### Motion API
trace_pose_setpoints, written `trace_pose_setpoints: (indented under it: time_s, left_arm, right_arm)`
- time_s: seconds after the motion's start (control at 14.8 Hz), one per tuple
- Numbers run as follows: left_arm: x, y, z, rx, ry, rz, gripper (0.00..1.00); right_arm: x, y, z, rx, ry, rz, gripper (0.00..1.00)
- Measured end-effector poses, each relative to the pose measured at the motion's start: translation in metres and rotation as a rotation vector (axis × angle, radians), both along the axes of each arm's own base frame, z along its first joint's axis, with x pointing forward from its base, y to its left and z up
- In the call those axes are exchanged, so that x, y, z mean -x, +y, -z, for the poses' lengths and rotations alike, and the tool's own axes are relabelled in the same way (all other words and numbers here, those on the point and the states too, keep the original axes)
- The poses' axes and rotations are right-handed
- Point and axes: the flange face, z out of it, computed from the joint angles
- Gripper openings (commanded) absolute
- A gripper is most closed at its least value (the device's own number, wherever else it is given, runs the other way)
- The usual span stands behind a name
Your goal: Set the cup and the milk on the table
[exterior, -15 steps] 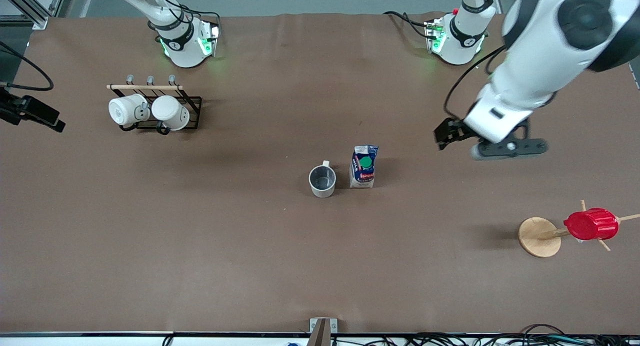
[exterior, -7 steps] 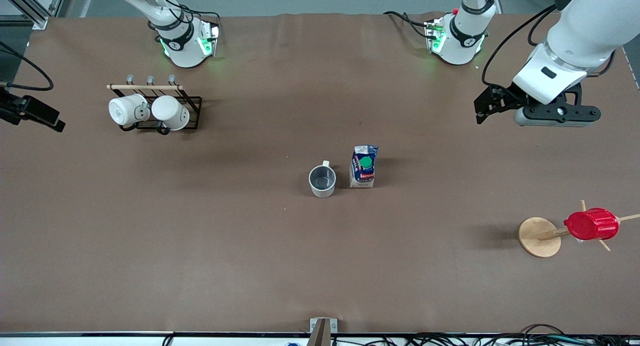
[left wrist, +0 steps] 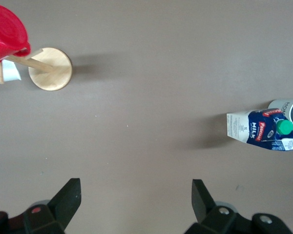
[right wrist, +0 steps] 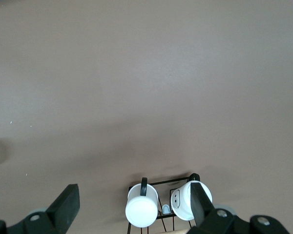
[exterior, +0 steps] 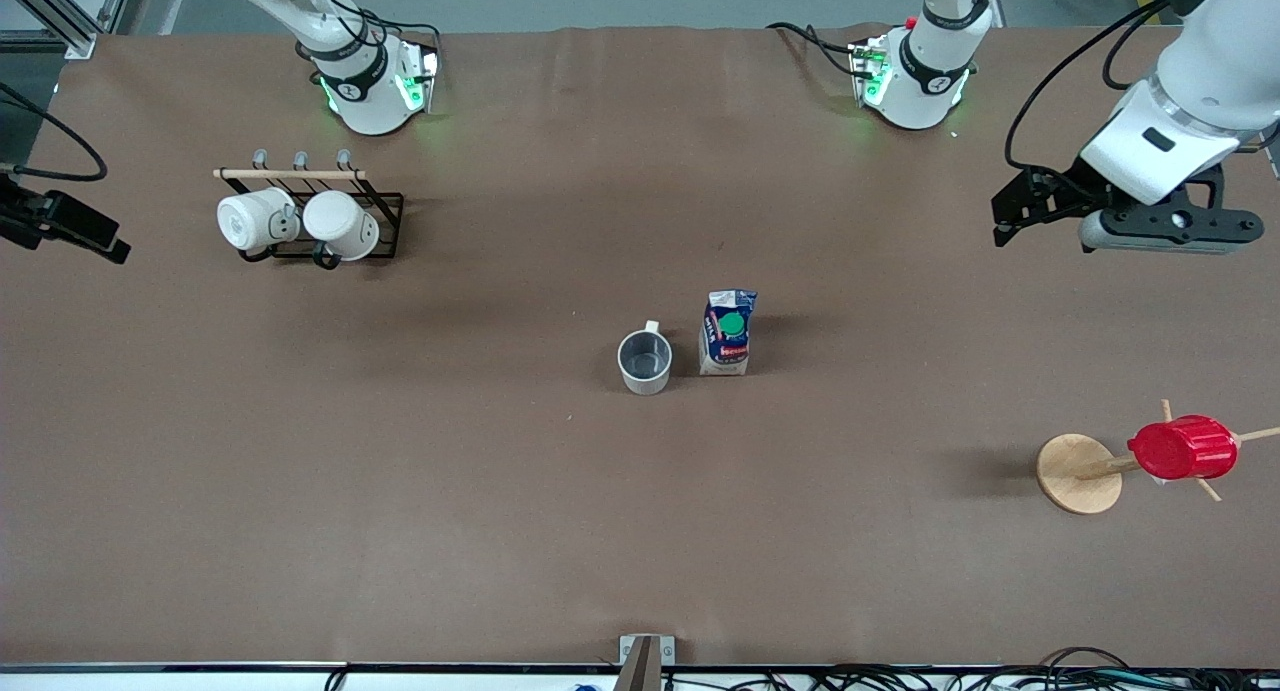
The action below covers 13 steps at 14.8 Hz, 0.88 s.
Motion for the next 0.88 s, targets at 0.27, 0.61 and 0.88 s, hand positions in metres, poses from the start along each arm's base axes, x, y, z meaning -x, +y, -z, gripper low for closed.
trace_pose_setpoints:
  time_s: [0.27, 0.61, 0.88]
  left_arm:
    - [-0.0028, 0.0077, -0.0087, -0.001, -0.007, 0.03, 1.0]
    - [-0.0068, 0.0121, -0.0025, -0.002, 0.006, 0.031, 1.0]
    - [-0.0086, 0.0122, -0.0031, -0.001, 0.005, 0.031, 1.0]
  right_arm:
    - [0.0, 0.0, 0.0, 0.0, 0.0, 0.0, 1.0]
    - [0.0001, 0.0, 0.0001, 0.0, 0.001, 0.0, 1.0]
    - [0.0002, -0.0001, 0.0001, 0.0, 0.002, 0.0, 1.0]
